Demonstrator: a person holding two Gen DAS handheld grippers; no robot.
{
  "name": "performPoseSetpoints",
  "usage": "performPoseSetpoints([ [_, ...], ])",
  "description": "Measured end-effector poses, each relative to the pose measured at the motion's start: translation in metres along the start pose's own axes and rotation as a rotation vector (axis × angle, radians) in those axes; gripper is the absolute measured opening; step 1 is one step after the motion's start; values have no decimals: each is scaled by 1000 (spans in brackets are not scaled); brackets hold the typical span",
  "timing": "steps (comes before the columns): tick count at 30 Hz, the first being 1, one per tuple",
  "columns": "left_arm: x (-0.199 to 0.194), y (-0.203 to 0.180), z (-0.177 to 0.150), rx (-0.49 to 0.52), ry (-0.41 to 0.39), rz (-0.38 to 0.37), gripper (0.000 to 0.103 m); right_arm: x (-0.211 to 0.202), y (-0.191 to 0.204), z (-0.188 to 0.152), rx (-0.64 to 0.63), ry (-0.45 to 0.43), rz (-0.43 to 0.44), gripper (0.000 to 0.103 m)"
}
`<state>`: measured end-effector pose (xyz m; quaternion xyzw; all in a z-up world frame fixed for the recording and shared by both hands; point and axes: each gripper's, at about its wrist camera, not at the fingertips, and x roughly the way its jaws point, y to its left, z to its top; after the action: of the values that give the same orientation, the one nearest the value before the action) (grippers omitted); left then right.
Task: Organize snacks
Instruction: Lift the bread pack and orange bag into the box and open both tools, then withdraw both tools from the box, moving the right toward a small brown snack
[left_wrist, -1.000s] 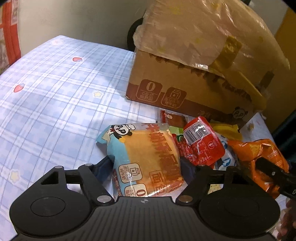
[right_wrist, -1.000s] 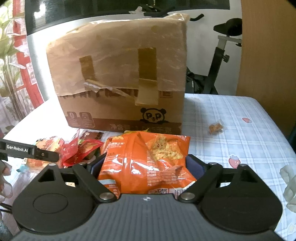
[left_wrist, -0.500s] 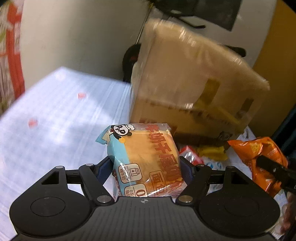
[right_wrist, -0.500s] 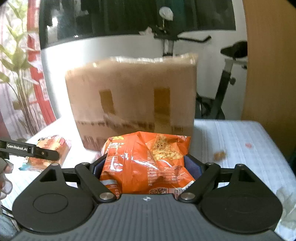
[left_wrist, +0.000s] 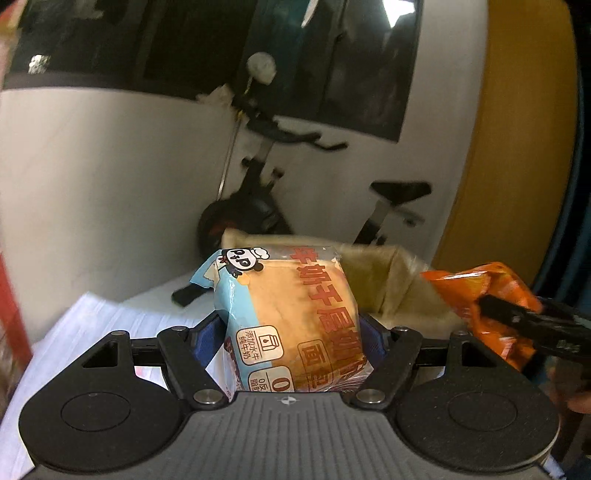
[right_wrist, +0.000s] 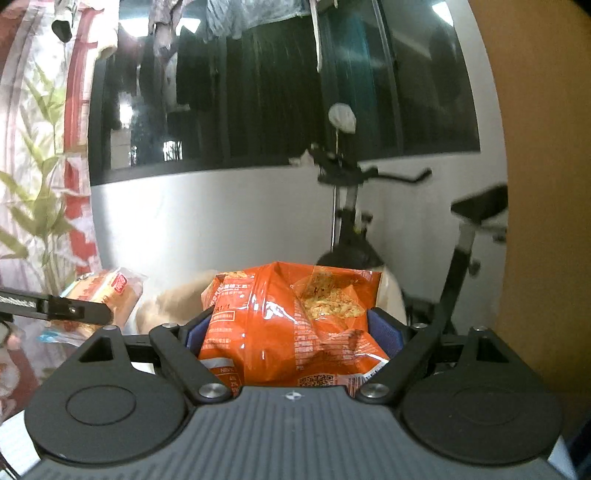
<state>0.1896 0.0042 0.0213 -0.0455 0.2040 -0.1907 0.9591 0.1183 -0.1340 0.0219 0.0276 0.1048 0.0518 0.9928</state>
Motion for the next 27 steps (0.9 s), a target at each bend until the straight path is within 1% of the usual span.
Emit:
performPoseSetpoints([
  [3, 19, -9, 26, 31, -31, -32, 77, 27, 0, 18, -40, -16, -19, 87],
  [5, 36, -18, 39, 59, -43, -36, 77, 49, -1, 25, -54, -15, -38, 87],
  [7, 60, -23, 50, 59, -30, -36, 77, 69, -2, 28, -70, -6, -67, 87],
  [8, 72, -24, 53, 51, -16, -33, 77, 81, 0, 28, -93, -1, -85, 87],
  [11, 100, -26, 55, 38, 13, -6, 77, 104, 2, 22, -161, 22, -95, 87],
  [14, 120, -26, 50, 54, 33, 24, 77, 121, 4, 12, -181, 60, -91, 87],
  [16, 127, -23, 46, 54, 50, 34, 77, 129, 4, 6, -185, 83, -100, 87],
  [17, 131, -19, 44, 44, 62, 27, 77, 131, 3, 3, -182, 92, -100, 88],
  [20, 138, -10, 39, 11, 87, 3, 82, 138, 2, -4, -161, 139, -83, 88],
  [21, 138, -6, 38, 4, 91, 7, 87, 139, 1, -6, -151, 152, -70, 89],
  [22, 139, -5, 37, 0, 94, 17, 88, 138, 1, -7, -146, 155, -66, 91],
  [25, 136, -2, 37, 1, 89, 19, 88, 135, 1, -4, -143, 142, -63, 92],
  [27, 133, -1, 38, 7, 86, 31, 88, 128, -2, 0, -119, 123, -41, 92],
])
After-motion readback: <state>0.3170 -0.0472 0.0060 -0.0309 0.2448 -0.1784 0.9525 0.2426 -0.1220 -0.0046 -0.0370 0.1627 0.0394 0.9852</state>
